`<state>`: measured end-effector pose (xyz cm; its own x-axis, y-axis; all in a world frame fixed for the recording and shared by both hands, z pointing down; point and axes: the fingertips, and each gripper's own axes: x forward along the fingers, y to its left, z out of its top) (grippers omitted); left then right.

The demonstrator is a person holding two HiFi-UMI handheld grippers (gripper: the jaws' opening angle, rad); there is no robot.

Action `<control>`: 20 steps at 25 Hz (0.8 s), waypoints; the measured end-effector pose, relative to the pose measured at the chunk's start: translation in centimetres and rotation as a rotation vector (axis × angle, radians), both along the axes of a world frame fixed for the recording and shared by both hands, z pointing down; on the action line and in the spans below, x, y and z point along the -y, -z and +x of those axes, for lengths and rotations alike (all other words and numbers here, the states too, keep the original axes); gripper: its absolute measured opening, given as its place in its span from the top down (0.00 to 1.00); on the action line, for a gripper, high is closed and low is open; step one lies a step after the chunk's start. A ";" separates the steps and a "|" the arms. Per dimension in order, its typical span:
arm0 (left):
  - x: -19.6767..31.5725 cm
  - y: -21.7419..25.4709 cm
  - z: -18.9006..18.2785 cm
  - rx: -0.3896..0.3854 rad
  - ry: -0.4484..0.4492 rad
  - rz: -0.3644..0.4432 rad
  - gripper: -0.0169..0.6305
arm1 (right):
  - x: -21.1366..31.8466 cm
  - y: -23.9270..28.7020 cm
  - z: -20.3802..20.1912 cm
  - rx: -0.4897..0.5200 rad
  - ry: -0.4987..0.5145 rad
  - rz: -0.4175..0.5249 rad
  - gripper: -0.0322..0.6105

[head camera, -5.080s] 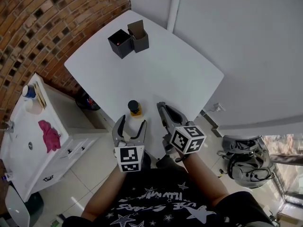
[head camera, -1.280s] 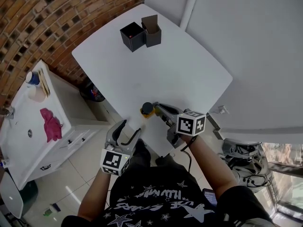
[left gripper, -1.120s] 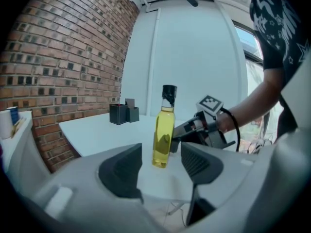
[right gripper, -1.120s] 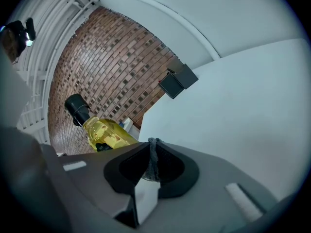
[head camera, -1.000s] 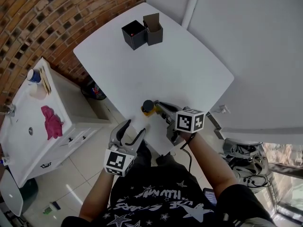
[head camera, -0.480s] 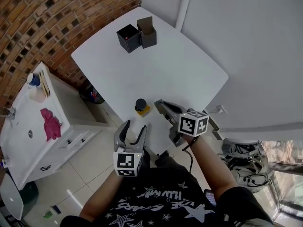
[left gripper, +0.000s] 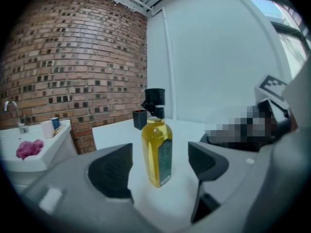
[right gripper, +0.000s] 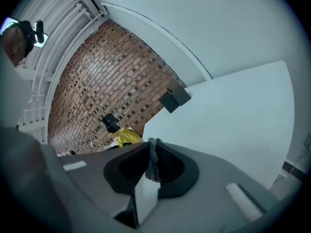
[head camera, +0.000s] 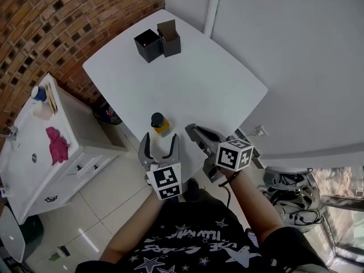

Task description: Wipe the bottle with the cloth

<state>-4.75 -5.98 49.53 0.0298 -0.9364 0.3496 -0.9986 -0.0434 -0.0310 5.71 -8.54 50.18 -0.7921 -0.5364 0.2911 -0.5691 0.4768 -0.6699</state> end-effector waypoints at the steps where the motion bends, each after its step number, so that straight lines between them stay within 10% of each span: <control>1: 0.2 -0.3 -0.3 0.004 0.040 -0.018 0.43 | -0.1 0.1 0.1 0.002 0.002 0.001 0.89; 20: 3.3 -2.5 -1.7 0.021 0.370 -0.082 0.41 | -0.7 -0.2 2.4 -0.005 0.047 -0.021 0.89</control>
<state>-6.45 -9.33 52.06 -0.3128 -0.8514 0.4210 -0.9465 0.3165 -0.0632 8.07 -7.79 50.36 -0.8147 -0.4925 0.3060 -0.5499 0.4887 -0.6774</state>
